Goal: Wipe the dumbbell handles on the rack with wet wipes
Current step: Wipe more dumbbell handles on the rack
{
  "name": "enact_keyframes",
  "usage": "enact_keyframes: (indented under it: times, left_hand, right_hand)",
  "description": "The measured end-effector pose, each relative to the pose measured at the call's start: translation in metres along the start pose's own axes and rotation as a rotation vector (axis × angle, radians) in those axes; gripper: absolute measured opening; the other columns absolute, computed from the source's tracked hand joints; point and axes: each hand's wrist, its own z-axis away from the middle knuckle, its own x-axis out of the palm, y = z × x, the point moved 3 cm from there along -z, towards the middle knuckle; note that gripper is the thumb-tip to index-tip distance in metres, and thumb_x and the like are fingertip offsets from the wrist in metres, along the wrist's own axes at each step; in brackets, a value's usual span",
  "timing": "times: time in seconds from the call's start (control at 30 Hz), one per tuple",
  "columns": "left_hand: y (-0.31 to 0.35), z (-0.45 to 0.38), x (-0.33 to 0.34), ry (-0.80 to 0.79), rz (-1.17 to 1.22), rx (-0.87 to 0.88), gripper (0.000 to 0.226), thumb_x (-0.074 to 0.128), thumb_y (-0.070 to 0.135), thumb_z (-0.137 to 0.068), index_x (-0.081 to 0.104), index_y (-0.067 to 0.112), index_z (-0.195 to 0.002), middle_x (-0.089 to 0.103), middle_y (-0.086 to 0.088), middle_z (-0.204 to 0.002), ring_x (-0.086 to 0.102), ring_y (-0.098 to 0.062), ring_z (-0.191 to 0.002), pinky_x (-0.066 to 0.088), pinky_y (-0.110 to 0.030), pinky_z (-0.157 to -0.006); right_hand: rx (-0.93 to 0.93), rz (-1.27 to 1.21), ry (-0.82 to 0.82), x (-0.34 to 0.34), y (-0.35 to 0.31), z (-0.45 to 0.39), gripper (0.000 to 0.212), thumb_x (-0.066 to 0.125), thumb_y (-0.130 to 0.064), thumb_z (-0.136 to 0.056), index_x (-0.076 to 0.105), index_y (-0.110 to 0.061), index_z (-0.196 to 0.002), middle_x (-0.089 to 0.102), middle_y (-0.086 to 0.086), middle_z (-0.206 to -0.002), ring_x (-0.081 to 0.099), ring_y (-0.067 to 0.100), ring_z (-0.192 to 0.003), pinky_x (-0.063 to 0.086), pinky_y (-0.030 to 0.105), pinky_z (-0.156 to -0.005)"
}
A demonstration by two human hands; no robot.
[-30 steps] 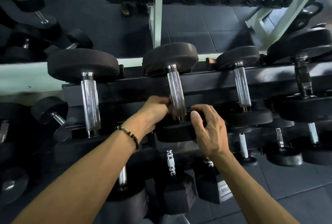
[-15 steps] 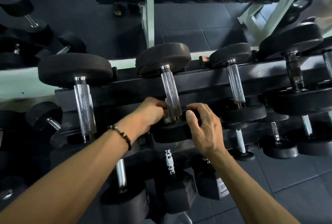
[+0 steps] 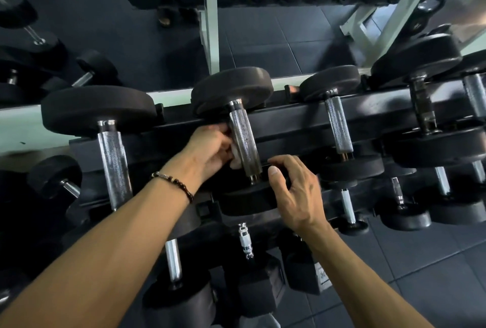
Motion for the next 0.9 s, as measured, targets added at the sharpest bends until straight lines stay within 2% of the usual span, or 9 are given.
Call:
enact_keyframes:
  times: [0.1,0.2,0.3,0.4,0.53,0.6,0.73,0.83,0.9]
  left_hand:
    - [-0.010,0.012,0.002,-0.033,-0.095,-0.005,0.044,0.030,-0.027,-0.080,0.062,-0.008,-0.103,0.058,-0.021,-0.077,0.053,-0.023,-0.049,0.048,-0.028,-0.044]
    - [-0.028,0.034,0.000,-0.104,-0.290,-0.056,0.048,0.034,-0.028,-0.079,0.069,0.005,-0.083,0.069,-0.010,-0.069,0.065,-0.017,-0.057,0.056,-0.025,-0.059]
    - [-0.007,0.011,0.001,-0.004,-0.118,0.065,0.043,0.032,-0.026,-0.083,0.061,0.005,-0.077,0.063,-0.012,-0.064,0.057,-0.024,-0.048,0.049,-0.028,-0.043]
    - [0.011,-0.011,0.008,0.013,0.069,0.124,0.046,0.025,-0.026,-0.082,0.059,0.005,-0.087,0.054,-0.023,-0.087,0.051,-0.026,-0.063,0.044,-0.033,-0.048]
    - [-0.012,0.014,-0.001,-0.092,-0.172,0.052,0.046,0.032,-0.022,-0.090,0.064,0.003,-0.110,0.065,-0.011,-0.090,0.063,-0.015,-0.073,0.056,-0.024,-0.061]
    - [-0.008,0.015,0.001,-0.025,-0.158,0.096,0.042,0.035,-0.021,-0.091,0.066,0.007,-0.095,0.066,-0.008,-0.084,0.064,-0.012,-0.069,0.056,-0.022,-0.060]
    - [0.015,-0.008,0.011,0.195,0.097,0.207,0.055,0.035,-0.023,-0.087,0.062,0.015,-0.057,0.061,-0.004,-0.067,0.058,-0.016,-0.061,0.049,-0.027,-0.055]
    - [-0.012,0.003,0.010,0.132,-0.090,0.089,0.043,0.038,-0.021,-0.086,0.068,0.009,-0.074,0.069,-0.016,-0.086,0.062,-0.025,-0.074,0.053,-0.031,-0.063]
    - [-0.029,0.021,0.010,-0.046,-0.238,-0.072,0.030,0.050,-0.017,-0.084,0.073,0.000,-0.095,0.070,-0.025,-0.104,0.062,-0.026,-0.074,0.054,-0.027,-0.054]
  right_hand:
    - [-0.007,0.003,-0.006,0.000,0.001,-0.001,0.046,0.038,-0.050,-0.091,0.066,-0.017,-0.104,0.062,-0.009,-0.095,0.058,0.005,-0.087,0.048,0.027,-0.074]
    - [-0.024,0.007,0.009,0.000,0.000,0.000,0.045,0.039,-0.049,-0.092,0.066,-0.016,-0.103,0.063,-0.009,-0.094,0.058,0.006,-0.086,0.048,0.029,-0.074]
    - [-0.022,0.001,0.003,0.000,0.000,0.000,0.045,0.038,-0.049,-0.091,0.066,-0.016,-0.103,0.063,-0.010,-0.094,0.058,0.005,-0.087,0.047,0.026,-0.075]
    - [-0.030,0.003,-0.004,-0.001,0.001,-0.002,0.044,0.038,-0.048,-0.092,0.066,-0.017,-0.103,0.062,-0.010,-0.094,0.057,0.004,-0.087,0.044,0.022,-0.075]
    - [-0.040,-0.013,0.023,0.000,0.001,-0.001,0.041,0.040,-0.046,-0.092,0.067,-0.016,-0.100,0.063,-0.009,-0.091,0.058,0.006,-0.084,0.048,0.028,-0.072]
    - [-0.040,-0.013,0.030,0.000,-0.001,-0.001,0.041,0.041,-0.045,-0.091,0.067,-0.015,-0.099,0.063,-0.009,-0.091,0.059,0.007,-0.084,0.048,0.030,-0.073]
    - [-0.024,-0.019,0.005,-0.001,0.001,-0.002,0.044,0.039,-0.047,-0.091,0.067,-0.016,-0.100,0.064,-0.008,-0.094,0.059,0.007,-0.088,0.049,0.031,-0.076]
    - [-0.016,-0.028,0.017,-0.001,0.002,-0.002,0.042,0.040,-0.046,-0.091,0.067,-0.016,-0.099,0.064,-0.010,-0.093,0.059,0.006,-0.088,0.049,0.032,-0.076]
    - [-0.034,-0.018,0.034,0.000,0.001,-0.001,0.039,0.041,-0.045,-0.091,0.068,-0.017,-0.097,0.063,-0.011,-0.091,0.059,0.006,-0.086,0.049,0.033,-0.074]
